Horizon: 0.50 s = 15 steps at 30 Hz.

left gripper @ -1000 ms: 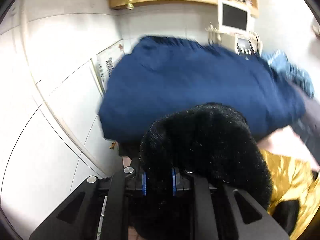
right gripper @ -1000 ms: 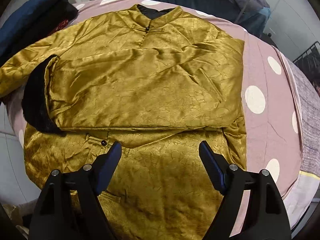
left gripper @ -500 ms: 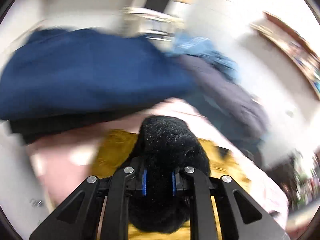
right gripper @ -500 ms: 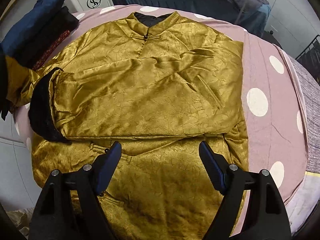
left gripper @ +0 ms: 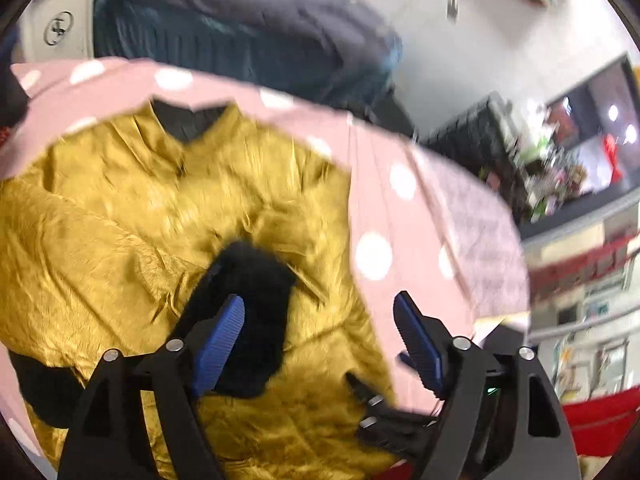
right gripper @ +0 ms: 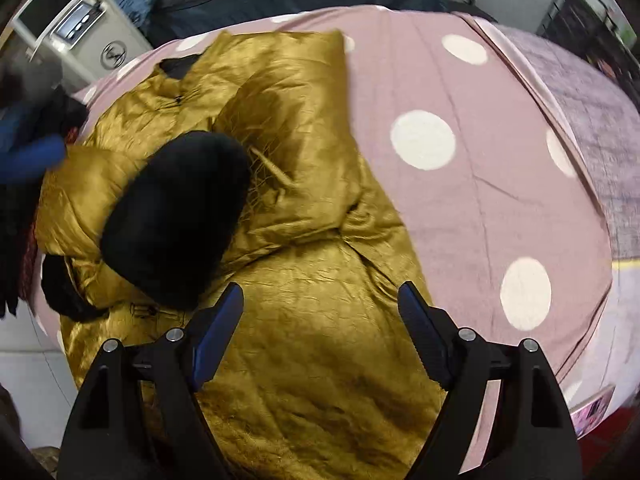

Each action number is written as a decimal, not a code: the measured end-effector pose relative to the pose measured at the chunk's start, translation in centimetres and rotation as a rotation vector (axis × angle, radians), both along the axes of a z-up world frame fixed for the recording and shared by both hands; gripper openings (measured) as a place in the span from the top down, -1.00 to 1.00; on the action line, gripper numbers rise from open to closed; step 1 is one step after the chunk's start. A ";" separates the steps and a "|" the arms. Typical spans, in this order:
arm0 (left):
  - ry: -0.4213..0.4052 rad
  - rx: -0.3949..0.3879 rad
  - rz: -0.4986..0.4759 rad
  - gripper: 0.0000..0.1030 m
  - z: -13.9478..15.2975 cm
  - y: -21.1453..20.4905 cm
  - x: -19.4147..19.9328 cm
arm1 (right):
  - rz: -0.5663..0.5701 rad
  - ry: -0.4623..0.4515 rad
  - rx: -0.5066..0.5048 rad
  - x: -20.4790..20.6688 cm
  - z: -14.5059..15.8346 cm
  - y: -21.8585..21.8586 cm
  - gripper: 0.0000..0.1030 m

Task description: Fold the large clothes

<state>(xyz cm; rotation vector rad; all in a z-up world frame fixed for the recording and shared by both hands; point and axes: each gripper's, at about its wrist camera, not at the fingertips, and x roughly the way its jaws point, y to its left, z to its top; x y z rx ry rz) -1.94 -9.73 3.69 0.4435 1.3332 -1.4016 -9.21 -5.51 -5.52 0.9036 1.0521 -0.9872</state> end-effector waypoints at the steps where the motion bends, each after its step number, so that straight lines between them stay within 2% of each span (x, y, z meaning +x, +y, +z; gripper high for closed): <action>1: -0.014 0.016 -0.012 -0.60 -0.6 -0.3 0.2 | -0.026 -0.012 0.012 -0.6 -0.1 -0.3 -0.54; 5: -0.059 -0.009 -0.019 -0.78 -0.6 1.7 1.7 | -0.065 -0.090 0.035 -1.2 -0.1 -1.0 -0.54; 8: -0.123 -0.021 0.034 -0.82 0.0 3.9 4.3 | -0.028 -0.177 0.069 0.3 0.0 -1.6 -0.54; 13: -0.217 0.067 0.269 -0.82 -2.1 10.9 11.6 | 0.051 -0.246 0.151 5.5 -1.0 -2.5 -0.54; 15: -0.235 0.106 0.368 -0.82 -3.1 14.2 14.2 | 0.062 -0.268 0.181 7.3 -1.7 -2.7 -0.45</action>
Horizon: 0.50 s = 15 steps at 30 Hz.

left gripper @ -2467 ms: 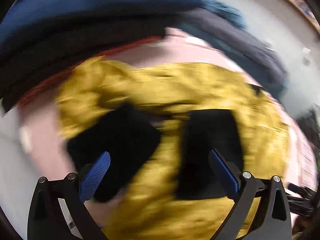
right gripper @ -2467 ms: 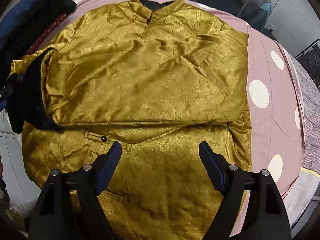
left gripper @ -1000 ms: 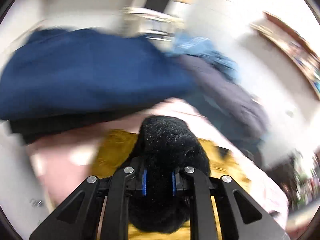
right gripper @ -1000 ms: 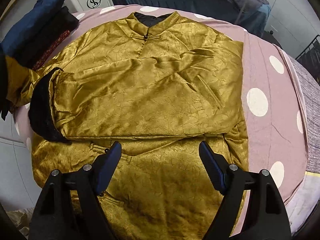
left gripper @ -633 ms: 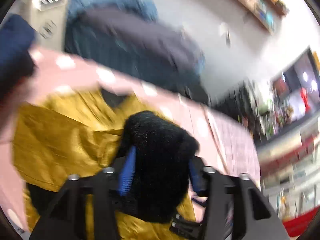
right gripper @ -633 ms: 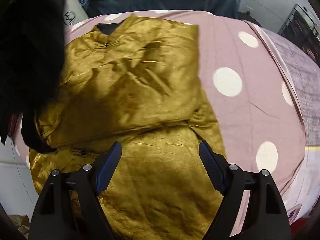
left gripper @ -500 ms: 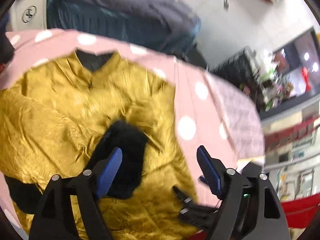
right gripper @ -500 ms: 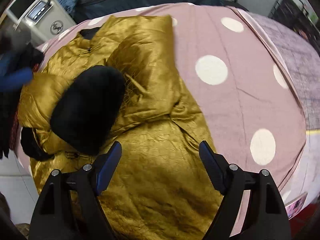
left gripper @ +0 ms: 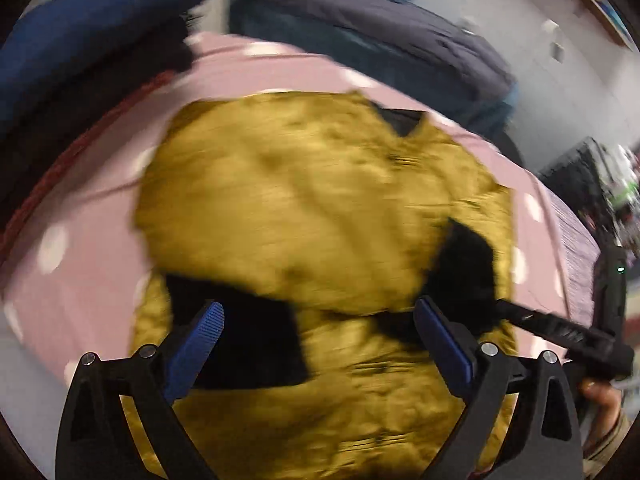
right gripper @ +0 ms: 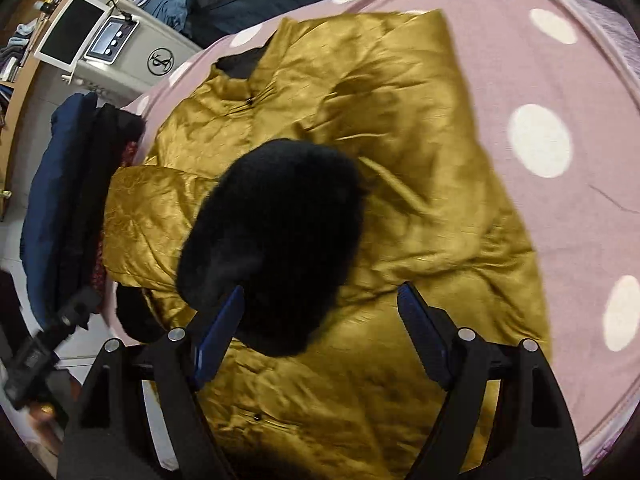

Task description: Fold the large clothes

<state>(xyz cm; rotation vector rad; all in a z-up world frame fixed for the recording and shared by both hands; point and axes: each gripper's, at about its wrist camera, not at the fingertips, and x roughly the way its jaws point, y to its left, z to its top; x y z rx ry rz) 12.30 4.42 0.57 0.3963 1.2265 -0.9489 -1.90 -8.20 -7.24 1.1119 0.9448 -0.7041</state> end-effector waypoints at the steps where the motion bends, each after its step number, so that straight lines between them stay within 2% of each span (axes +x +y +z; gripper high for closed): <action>1: 0.009 0.014 0.040 -0.82 -0.5 1.2 1.1 | 0.007 -0.014 0.019 0.9 -0.4 -0.2 -0.41; 4: 0.063 0.042 0.146 -0.82 -2.8 4.6 3.9 | 0.026 -0.028 0.053 2.9 -1.2 -0.8 -0.15; 5: 0.080 0.052 0.170 -0.82 -3.8 5.4 4.6 | 0.041 -0.028 0.066 3.6 -1.6 -1.1 0.03; 6: 0.093 0.061 0.177 -0.81 -4.7 5.8 5.0 | 0.049 -0.024 0.079 4.1 -1.9 -1.3 0.29; 7: 0.113 0.059 0.175 -0.80 -5.5 6.0 5.2 | 0.057 -0.025 0.100 4.7 -2.3 -1.6 0.43; 8: 0.130 0.049 0.166 -0.79 -5.9 6.0 5.2 | 0.059 -0.034 0.112 5.1 -2.3 -1.8 0.65; 9: 0.151 0.026 0.138 -0.74 -6.5 5.6 5.1 | 0.063 -0.053 0.112 5.6 -1.9 -2.1 0.72; 11: 0.170 -0.001 0.073 -0.35 -7.5 4.7 4.5 | 0.080 -0.079 0.080 6.5 -0.5 -2.8 0.80; 12: 0.159 0.006 0.027 0.10 -8.1 3.8 4.0 | 0.083 -0.102 0.062 6.9 0.7 -3.3 0.82; 13: 0.127 0.016 -0.006 0.41 -8.3 2.7 3.5 | 0.079 -0.135 0.040 7.1 2.4 -4.1 0.83; 15: 0.051 -0.013 -0.074 0.63 -7.7 0.6 3.0 | 0.067 -0.193 -0.018 7.6 5.9 -5.6 0.83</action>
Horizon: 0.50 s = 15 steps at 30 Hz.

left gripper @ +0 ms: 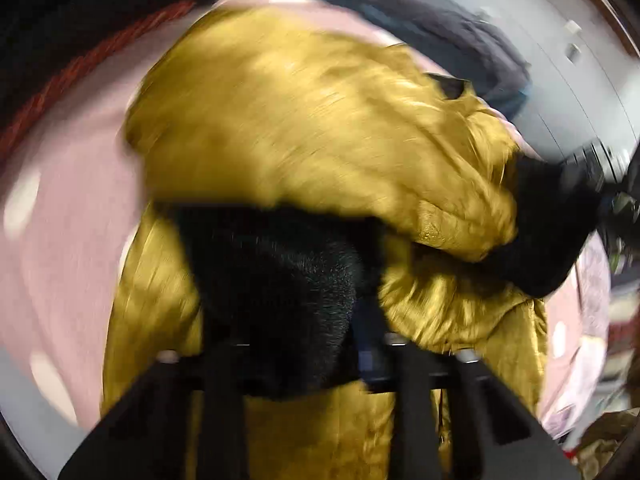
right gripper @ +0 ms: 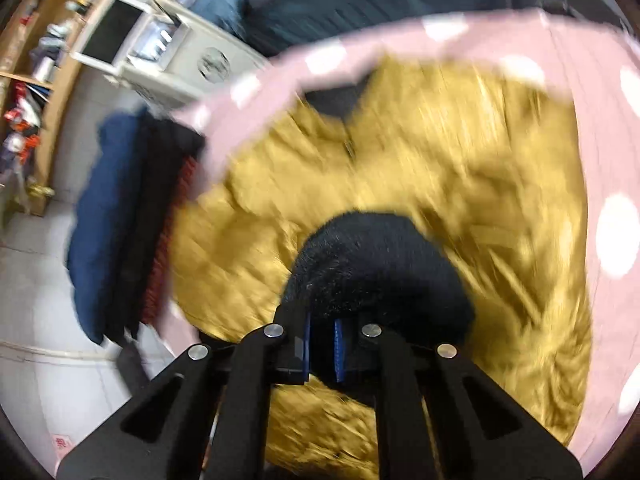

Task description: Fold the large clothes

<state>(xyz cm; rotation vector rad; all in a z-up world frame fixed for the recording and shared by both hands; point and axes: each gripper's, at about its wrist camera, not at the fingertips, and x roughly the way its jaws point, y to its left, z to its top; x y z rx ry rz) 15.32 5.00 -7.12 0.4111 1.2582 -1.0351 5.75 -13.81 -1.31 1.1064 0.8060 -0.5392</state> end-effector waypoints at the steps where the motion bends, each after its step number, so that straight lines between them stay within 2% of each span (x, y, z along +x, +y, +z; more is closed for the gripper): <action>1: -0.041 -0.019 -0.020 0.68 0.6 -1.2 0.1 | -0.003 -0.029 -0.030 0.0 1.8 -0.6 0.84; 4: -0.114 -0.077 -0.060 0.71 2.6 -4.8 0.8 | -0.003 -0.103 -0.149 0.3 7.9 -1.9 0.85; 6: -0.190 -0.107 -0.104 0.71 3.9 -7.2 1.3 | -0.004 -0.140 -0.231 0.2 11.6 -2.4 0.85; 8: -0.218 -0.101 -0.162 0.71 4.0 -9.8 1.2 | -0.007 -0.193 -0.277 0.0 14.5 -2.9 0.85; 9: -0.243 -0.067 -0.180 0.71 3.6 -11.0 1.3 | -0.004 -0.207 -0.292 0.0 15.5 -3.0 0.85; 12: -0.313 0.024 -0.166 0.66 1.7 -12.2 1.6 | -0.008 -0.162 -0.324 -0.2 16.3 -2.8 0.85; 14: -0.276 0.019 -0.114 0.58 1.6 -11.2 2.0 | -0.017 -0.157 -0.280 -0.4 15.3 -2.5 0.85; 15: -0.259 0.005 -0.096 0.38 1.7 -10.5 2.0 | -0.026 -0.158 -0.253 -0.7 14.8 -2.3 0.85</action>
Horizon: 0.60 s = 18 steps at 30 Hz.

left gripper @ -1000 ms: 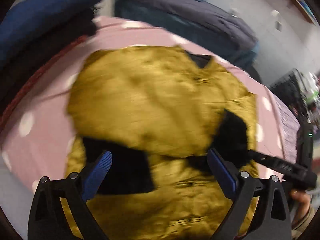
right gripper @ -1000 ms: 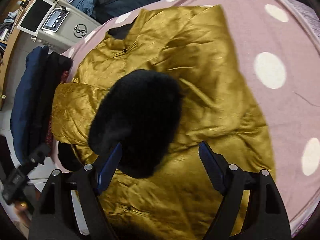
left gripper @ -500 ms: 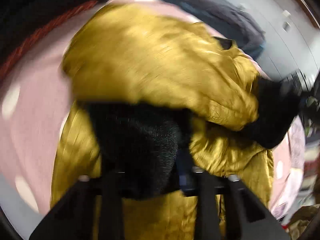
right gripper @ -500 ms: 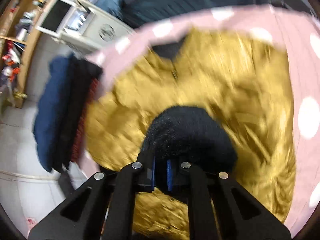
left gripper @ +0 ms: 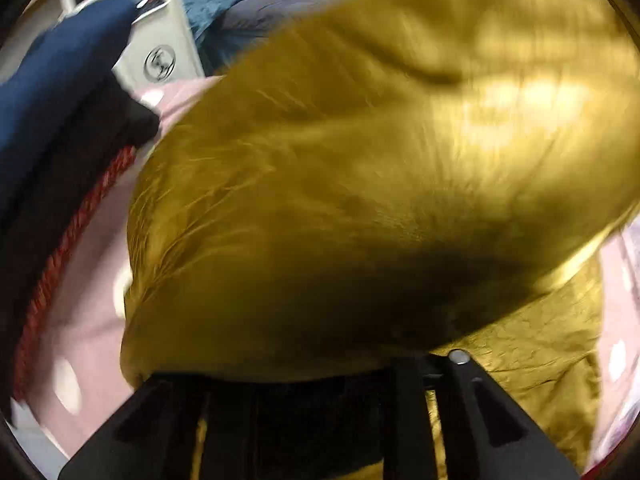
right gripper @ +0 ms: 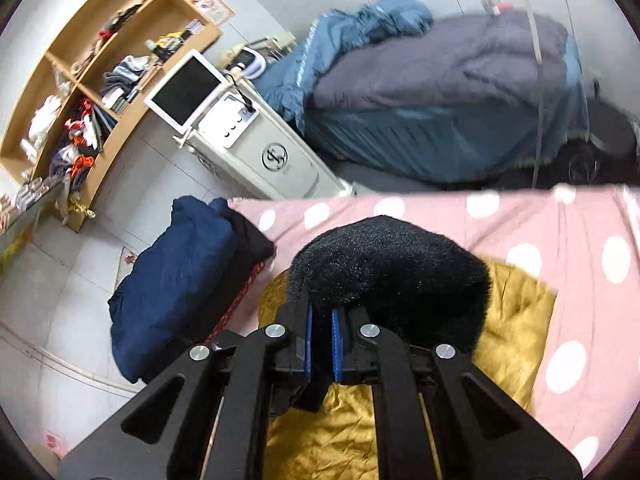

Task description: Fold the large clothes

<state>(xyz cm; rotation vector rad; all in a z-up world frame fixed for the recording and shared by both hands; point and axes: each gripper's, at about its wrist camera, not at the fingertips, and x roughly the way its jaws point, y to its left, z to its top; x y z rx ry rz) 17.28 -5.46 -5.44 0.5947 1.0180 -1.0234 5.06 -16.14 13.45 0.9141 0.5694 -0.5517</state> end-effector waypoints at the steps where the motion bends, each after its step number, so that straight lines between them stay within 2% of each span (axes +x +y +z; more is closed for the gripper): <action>1: 0.011 -0.014 0.010 0.06 0.2 0.9 -0.1 | -0.007 -0.008 0.035 -0.4 -0.6 0.2 0.85; 3: 0.008 -0.040 0.016 -0.28 0.6 3.8 -0.5 | -0.011 -0.025 0.090 -0.9 -1.4 0.5 0.85; 6: 0.029 -0.007 0.012 -0.31 -0.3 7.0 -1.0 | 0.029 -0.054 0.111 -0.4 -1.4 1.7 0.85; 8: 0.093 0.065 0.039 -0.16 -2.2 9.1 -0.8 | 0.061 -0.062 0.091 0.5 -0.9 2.5 0.85; 9: 0.144 0.091 0.052 0.04 -3.0 10.1 -0.6 | 0.071 -0.060 0.080 0.8 -0.6 2.8 0.85; 10: 0.183 0.102 0.061 0.10 -3.6 11.0 -0.6 | 0.082 -0.056 0.066 1.3 -0.3 3.0 0.85; 14: 0.218 0.101 0.067 0.11 -4.4 12.5 -2.2 | 0.105 -0.041 0.065 2.1 -0.5 3.7 0.85; 15: 0.230 0.090 0.076 0.07 -4.2 12.4 -2.2 | 0.108 -0.037 0.069 2.1 -0.6 3.8 0.85; 18: 0.208 0.050 0.151 -0.61 -3.3 10.7 -0.6 | 0.114 -0.018 0.077 2.0 -1.1 4.2 0.85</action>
